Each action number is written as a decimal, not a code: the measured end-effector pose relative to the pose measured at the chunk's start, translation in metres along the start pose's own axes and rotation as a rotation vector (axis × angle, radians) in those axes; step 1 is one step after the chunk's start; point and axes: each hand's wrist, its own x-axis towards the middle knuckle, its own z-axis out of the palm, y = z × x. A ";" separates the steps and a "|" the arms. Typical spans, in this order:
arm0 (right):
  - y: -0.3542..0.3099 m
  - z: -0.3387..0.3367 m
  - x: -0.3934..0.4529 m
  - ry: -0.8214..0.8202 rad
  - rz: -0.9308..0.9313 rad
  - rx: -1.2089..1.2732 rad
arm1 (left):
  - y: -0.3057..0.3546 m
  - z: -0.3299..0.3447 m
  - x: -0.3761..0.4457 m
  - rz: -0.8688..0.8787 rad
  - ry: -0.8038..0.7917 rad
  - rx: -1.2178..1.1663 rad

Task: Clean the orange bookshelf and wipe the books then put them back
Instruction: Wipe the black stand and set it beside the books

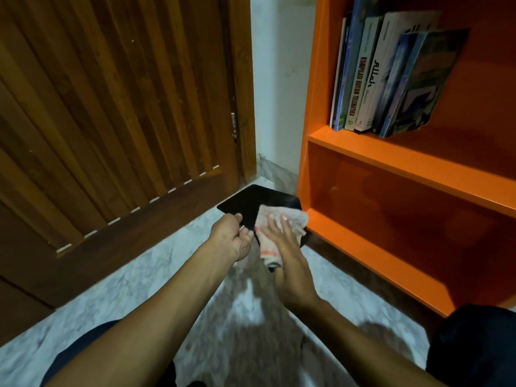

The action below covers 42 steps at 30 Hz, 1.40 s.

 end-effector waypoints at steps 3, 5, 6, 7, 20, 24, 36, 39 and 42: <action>0.020 0.005 -0.016 -0.071 -0.146 -0.094 | 0.010 -0.004 -0.002 -0.038 0.032 -0.031; 0.030 0.003 -0.023 -0.076 -0.162 -0.096 | 0.017 -0.004 -0.005 -0.006 0.047 -0.048; 0.036 0.000 -0.026 -0.054 -0.101 -0.026 | 0.021 -0.004 -0.006 0.002 0.051 -0.067; 0.037 -0.003 -0.027 0.009 -0.003 0.090 | 0.023 -0.003 -0.007 0.010 0.056 -0.075; 0.040 -0.027 0.005 0.454 0.884 0.813 | -0.009 -0.002 -0.008 0.110 -0.089 0.209; 0.039 -0.030 0.008 0.469 0.820 0.622 | -0.010 0.001 -0.021 0.171 -0.181 0.357; 0.038 -0.074 0.049 0.326 0.364 0.215 | -0.010 -0.014 -0.020 0.515 -0.285 0.927; 0.040 -0.087 0.075 0.024 0.340 -0.059 | -0.012 -0.010 -0.018 0.552 -0.385 0.998; 0.034 -0.080 0.077 -0.106 0.244 -0.329 | -0.019 -0.005 -0.014 0.587 -0.320 0.870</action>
